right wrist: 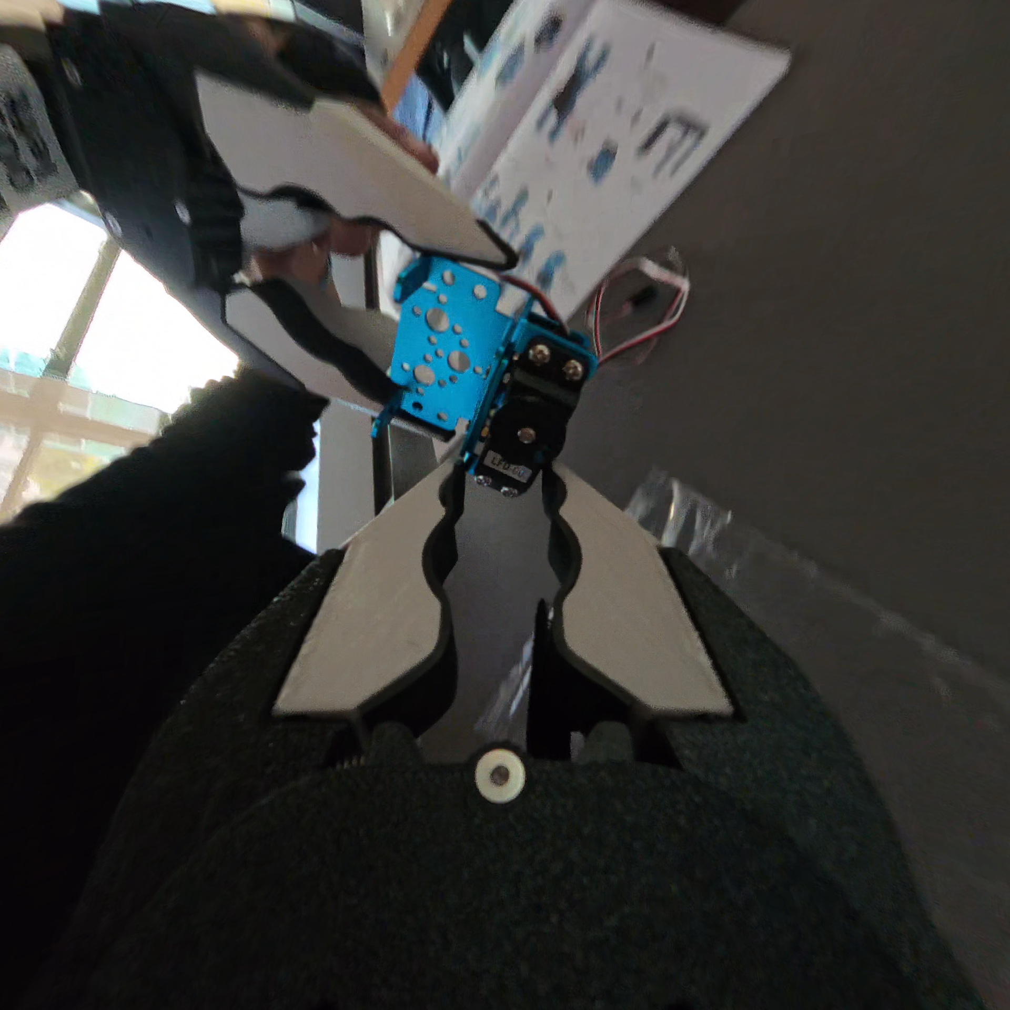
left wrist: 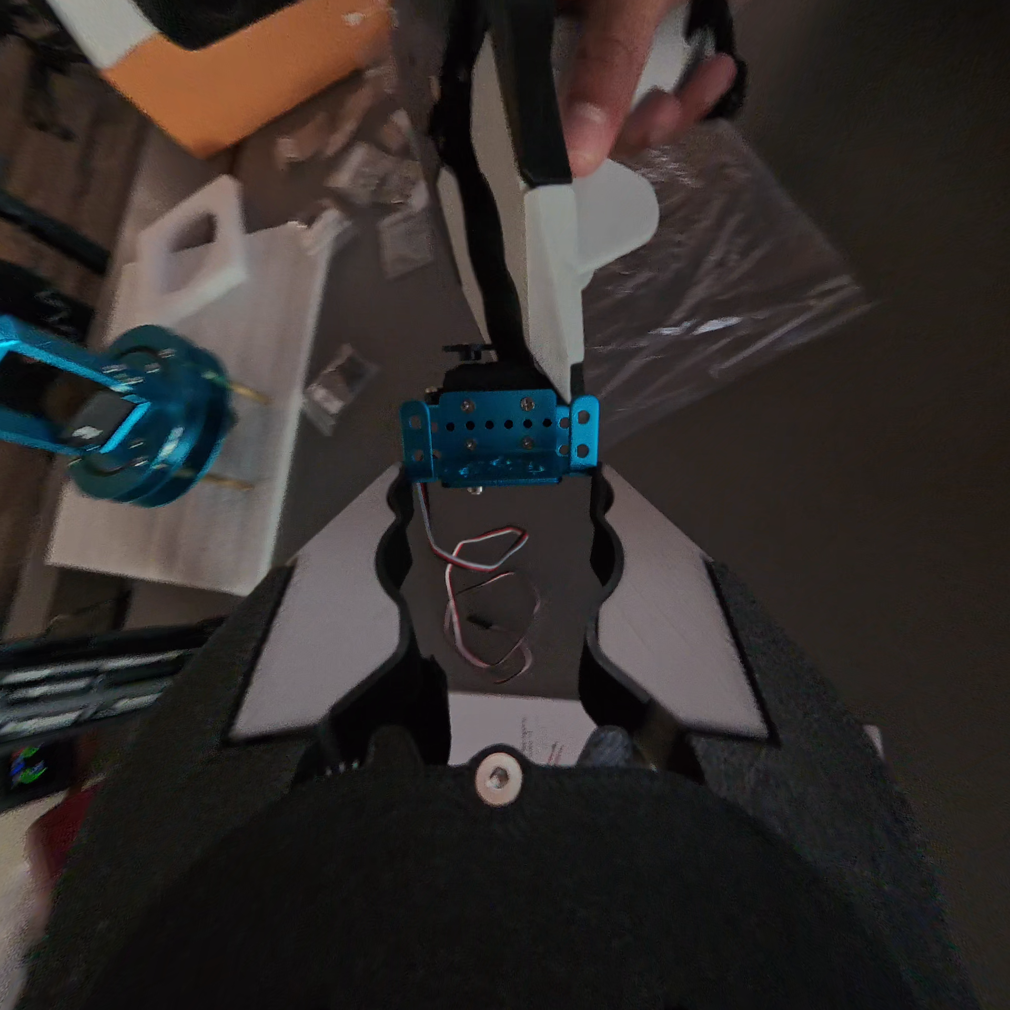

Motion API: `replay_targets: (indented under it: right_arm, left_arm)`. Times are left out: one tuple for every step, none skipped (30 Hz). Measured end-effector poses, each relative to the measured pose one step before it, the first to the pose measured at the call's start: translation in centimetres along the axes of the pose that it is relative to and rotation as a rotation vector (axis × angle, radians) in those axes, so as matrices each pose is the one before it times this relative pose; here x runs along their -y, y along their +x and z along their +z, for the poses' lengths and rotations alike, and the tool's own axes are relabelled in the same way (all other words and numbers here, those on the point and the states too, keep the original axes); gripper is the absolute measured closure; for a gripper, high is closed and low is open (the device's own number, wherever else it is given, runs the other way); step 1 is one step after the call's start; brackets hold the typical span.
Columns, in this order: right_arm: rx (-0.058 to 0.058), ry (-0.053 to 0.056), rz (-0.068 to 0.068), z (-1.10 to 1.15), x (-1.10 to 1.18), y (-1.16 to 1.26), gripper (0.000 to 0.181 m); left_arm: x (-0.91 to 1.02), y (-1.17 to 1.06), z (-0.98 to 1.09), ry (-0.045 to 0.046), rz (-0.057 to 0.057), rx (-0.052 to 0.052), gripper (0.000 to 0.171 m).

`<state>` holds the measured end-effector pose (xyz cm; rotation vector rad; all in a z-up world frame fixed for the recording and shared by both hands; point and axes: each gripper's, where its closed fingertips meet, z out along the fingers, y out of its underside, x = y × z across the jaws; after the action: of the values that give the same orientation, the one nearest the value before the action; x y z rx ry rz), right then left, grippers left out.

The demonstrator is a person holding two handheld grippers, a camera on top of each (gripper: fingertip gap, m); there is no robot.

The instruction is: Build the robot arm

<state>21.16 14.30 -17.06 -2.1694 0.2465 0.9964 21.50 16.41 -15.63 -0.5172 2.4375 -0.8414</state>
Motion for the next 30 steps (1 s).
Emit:
replay_targets:
  right_arm:
    - [-0.0137, -0.0423, 0.0009, -0.179, -1.358, 0.152, 0.154]
    - [-0.0158, -0.0206, -0.0025, -0.164, -1.071, 0.294, 0.154]
    - [-0.0112, -0.0099, 0.0035, -0.083, -0.940, 0.398, 0.155]
    - [-0.0029, -0.0222, 0.0143, 0.053, -1.062, 0.414, 0.156]
    - [0.0067, -0.0321, 0.0140, 0.141, -1.096, 0.305, 0.156]
    - [0.0004, -0.0254, 0.0111, 0.120, -0.915, 0.366, 0.155]
    - [-0.0050, -0.0155, 0.0077, 0.073, -0.714, 0.383, 0.155]
    - [-0.0070, -0.0114, 0.0022, -0.005, -0.614, 0.356, 0.154]
    - [-0.0029, -0.0141, 0.0010, -0.093, -0.549, 0.244, 0.153]
    - [-0.0004, -0.0060, -0.0021, -0.249, -0.362, 0.153, 0.152]
    - [-0.0077, -0.0040, -0.0032, -0.452, -0.313, 0.211, 0.150]
    - [-0.0220, -0.0042, -0.0125, -0.602, -0.324, 0.368, 0.149]
    - [-0.0354, -0.0092, -0.0210, -0.653, -0.431, 0.565, 0.149]
    - [-0.0323, -0.0092, -0.0232, -0.654, -0.469, 0.578, 0.150]
    - [-0.0122, 0.0125, -0.0229, -0.606, -0.140, 0.284, 0.148]
    - [0.0041, 0.0369, -0.0240, -0.579, 0.214, 0.056, 0.149]
    - [0.0090, 0.0423, -0.0154, -0.539, 0.327, 0.003, 0.149]
    - [0.0036, 0.0426, -0.0145, -0.517, 0.377, 0.091, 0.149]
    - [-0.0125, 0.0499, -0.0239, -0.528, 0.506, 0.274, 0.150]
    - [-0.0187, 0.0483, -0.0210, -0.536, 0.528, 0.283, 0.150]
    - [0.0041, 0.0439, -0.0132, -0.518, 0.520, -0.056, 0.152]
    - [0.0117, 0.0509, -0.0091, -0.520, 0.637, -0.163, 0.153]
    - [0.0018, 0.0631, -0.0109, -0.520, 0.766, -0.001, 0.152]
    - [-0.0066, 0.0581, -0.0117, -0.479, 0.692, 0.141, 0.150]
    - [-0.0134, 0.0501, -0.0126, -0.415, 0.574, 0.237, 0.149]
    - [-0.0196, 0.0373, -0.0136, -0.363, 0.366, 0.338, 0.147]
    - [-0.0233, 0.0195, -0.0093, -0.297, 0.148, 0.407, 0.147]
    - [-0.0158, -0.0041, -0.0034, -0.252, -0.014, 0.238, 0.150]
    - [-0.0195, -0.0037, -0.0180, -0.140, 0.032, 0.257, 0.151]
    - [-0.0396, -0.0040, -0.0260, -0.044, 0.050, 0.537, 0.147]
  left_arm:
    - [0.098, 0.880, 0.747, 0.00526, 0.0008, -0.0342, 0.107]
    - [-0.018, 0.645, 0.797, 0.00225, -0.0037, -0.0295, 0.107]
    - [-0.149, 0.534, 0.812, -0.00430, -0.0047, -0.0336, 0.107]
    - [-0.109, 0.585, 0.803, -0.00373, -0.0055, -0.0430, 0.107]
    - [0.009, 0.551, 0.755, -0.00187, -0.0067, -0.0466, 0.107]
    - [0.028, 0.378, 0.713, -0.00698, -0.0052, -0.0418, 0.107]
    - [0.029, 0.236, 0.628, -0.01219, 0.0013, -0.0350, 0.107]
    - [0.085, 0.131, 0.517, -0.01367, 0.0067, -0.0301, 0.107]
    - [0.066, 0.064, 0.426, -0.01734, 0.0058, -0.0279, 0.107]
    - [0.085, -0.004, 0.311, -0.01743, 0.0030, -0.0256, 0.107]
    - [0.137, -0.066, 0.210, -0.01483, 0.0037, -0.0220, 0.107]
    - [0.100, -0.067, 0.142, -0.01518, 0.0031, -0.0207, 0.107]
    - [0.050, -0.056, 0.080, -0.01545, 0.0035, -0.0183, 0.107]
    - [0.012, -0.075, 0.076, -0.01500, 0.0066, -0.0121, 0.106]
    - [-0.024, -0.030, 0.064, -0.01324, 0.0063, -0.0100, 0.106]
    - [-0.047, 0.023, 0.015, -0.01089, 0.0057, -0.0085, 0.107]
    - [-0.028, 0.000, -0.008, -0.00585, 0.0035, -0.0021, 0.107]
    - [0.026, 0.022, 0.004, -0.00063, -0.0002, 0.0036, 0.106]
    - [0.062, 0.031, 0.002, 0.00537, -0.0024, 0.0102, 0.106]
    - [0.096, 0.027, -0.080, 0.01338, -0.0046, 0.0176, 0.106]
    - [0.101, -0.046, -0.298, 0.02363, -0.0138, 0.0265, 0.101]
    - [0.125, -0.112, -0.661, 0.04019, -0.0321, 0.0348, 0.091]
    - [0.148, 0.039, -1.094, 0.06328, -0.0530, 0.0338, 0.087]
    - [0.108, 0.450, -1.491, 0.08017, -0.0677, 0.0236, 0.088]
    - [-0.059, 0.779, -1.809, 0.08486, -0.0685, 0.0287, 0.090]
    - [-0.352, 0.429, -2.087, 0.08179, -0.0667, 0.0771, 0.093]
    - [-0.663, -0.480, -2.414, 0.07616, -0.0770, 0.1462, 0.101]
    - [-1.079, -1.191, -2.737, 0.06472, -0.0939, 0.1784, 0.104]
    - [-1.492, -1.573, -2.815, 0.04378, -0.1024, 0.1693, 0.104]
    - [-1.735, -1.772, -2.580, 0.02013, -0.0905, 0.1489, 0.106]
